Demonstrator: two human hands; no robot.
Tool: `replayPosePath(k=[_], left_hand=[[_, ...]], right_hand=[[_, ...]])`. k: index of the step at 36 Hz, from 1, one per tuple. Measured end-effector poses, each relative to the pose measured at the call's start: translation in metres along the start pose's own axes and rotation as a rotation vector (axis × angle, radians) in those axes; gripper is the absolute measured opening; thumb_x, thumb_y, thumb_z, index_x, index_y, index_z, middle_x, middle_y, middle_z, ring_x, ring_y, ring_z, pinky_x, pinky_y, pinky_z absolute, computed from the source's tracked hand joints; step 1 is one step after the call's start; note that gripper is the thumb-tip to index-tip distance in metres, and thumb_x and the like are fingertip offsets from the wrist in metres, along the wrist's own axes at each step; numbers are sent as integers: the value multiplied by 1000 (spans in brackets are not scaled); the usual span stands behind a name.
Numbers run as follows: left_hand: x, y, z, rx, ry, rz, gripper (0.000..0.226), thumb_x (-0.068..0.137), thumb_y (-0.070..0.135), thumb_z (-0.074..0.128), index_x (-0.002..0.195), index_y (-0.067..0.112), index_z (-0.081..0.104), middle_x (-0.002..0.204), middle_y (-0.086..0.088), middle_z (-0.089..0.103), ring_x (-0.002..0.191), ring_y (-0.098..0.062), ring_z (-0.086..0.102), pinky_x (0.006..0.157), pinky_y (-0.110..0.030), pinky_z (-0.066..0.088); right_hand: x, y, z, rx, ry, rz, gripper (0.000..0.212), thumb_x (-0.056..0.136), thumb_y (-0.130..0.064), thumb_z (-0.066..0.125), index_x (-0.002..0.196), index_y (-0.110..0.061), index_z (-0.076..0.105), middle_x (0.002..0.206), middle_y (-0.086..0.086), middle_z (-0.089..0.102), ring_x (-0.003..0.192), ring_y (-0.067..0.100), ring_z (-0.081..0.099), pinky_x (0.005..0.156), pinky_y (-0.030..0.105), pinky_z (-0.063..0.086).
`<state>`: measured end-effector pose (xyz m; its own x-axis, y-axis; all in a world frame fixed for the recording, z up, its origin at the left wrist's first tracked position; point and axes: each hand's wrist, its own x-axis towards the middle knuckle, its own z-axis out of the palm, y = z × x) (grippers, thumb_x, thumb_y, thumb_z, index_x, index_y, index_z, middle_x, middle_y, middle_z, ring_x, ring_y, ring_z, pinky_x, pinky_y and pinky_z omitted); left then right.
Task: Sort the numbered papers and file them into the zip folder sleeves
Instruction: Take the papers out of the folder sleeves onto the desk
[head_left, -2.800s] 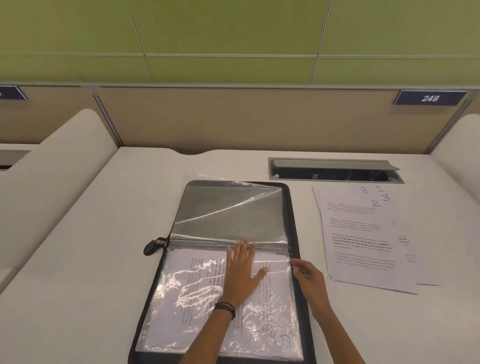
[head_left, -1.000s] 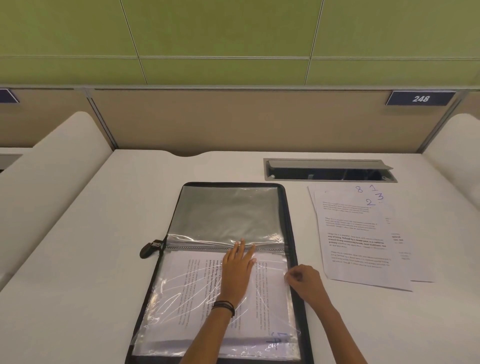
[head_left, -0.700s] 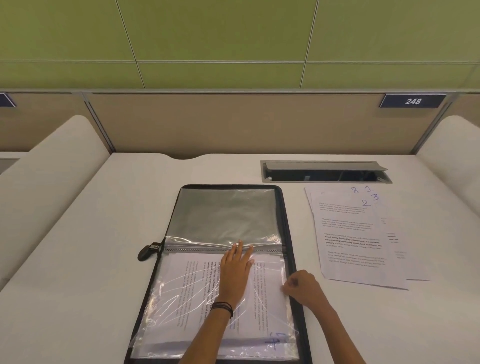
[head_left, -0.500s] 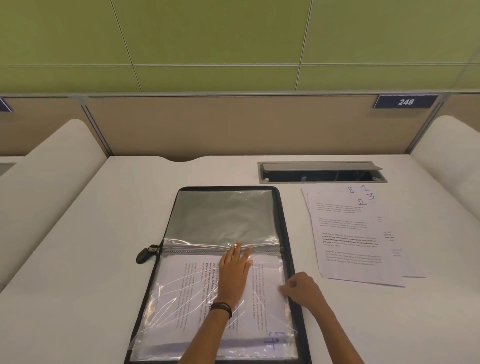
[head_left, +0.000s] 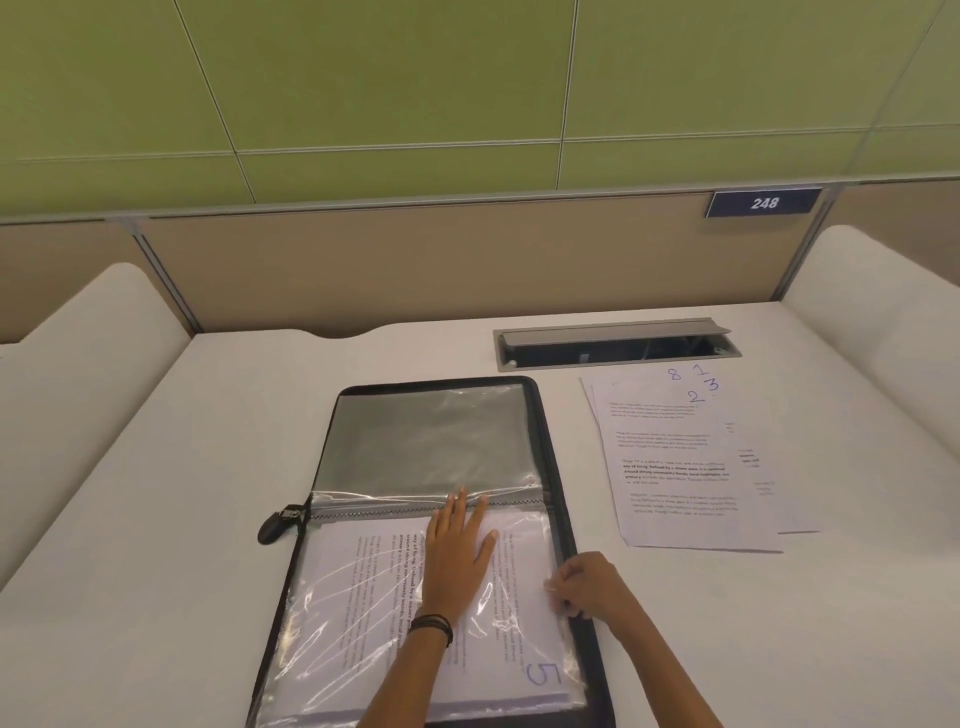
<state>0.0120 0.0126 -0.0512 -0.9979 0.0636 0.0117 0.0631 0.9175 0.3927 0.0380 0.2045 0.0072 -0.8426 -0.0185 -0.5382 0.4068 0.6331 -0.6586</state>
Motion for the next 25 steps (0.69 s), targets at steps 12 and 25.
replayPosePath(k=[12, 25], left_hand=[[-4, 2, 1, -69, 23, 6, 82, 79, 74, -14, 145, 33, 13, 158, -1, 10, 147, -21, 5, 113, -27, -9], [-15, 2, 2, -107, 37, 61, 81, 86, 68, -8, 145, 27, 30, 156, 0, 15, 144, -14, 2, 115, -25, -14]], right_hand=[[3, 12, 9, -75, 80, -6, 20, 83, -32, 69, 70, -19, 60, 71, -4, 62, 62, 8, 59, 68, 19, 52], [4, 17, 17, -68, 173, -117, 16, 85, -25, 65, 73, -16, 62, 66, -9, 56, 63, 3, 55, 55, 8, 37]])
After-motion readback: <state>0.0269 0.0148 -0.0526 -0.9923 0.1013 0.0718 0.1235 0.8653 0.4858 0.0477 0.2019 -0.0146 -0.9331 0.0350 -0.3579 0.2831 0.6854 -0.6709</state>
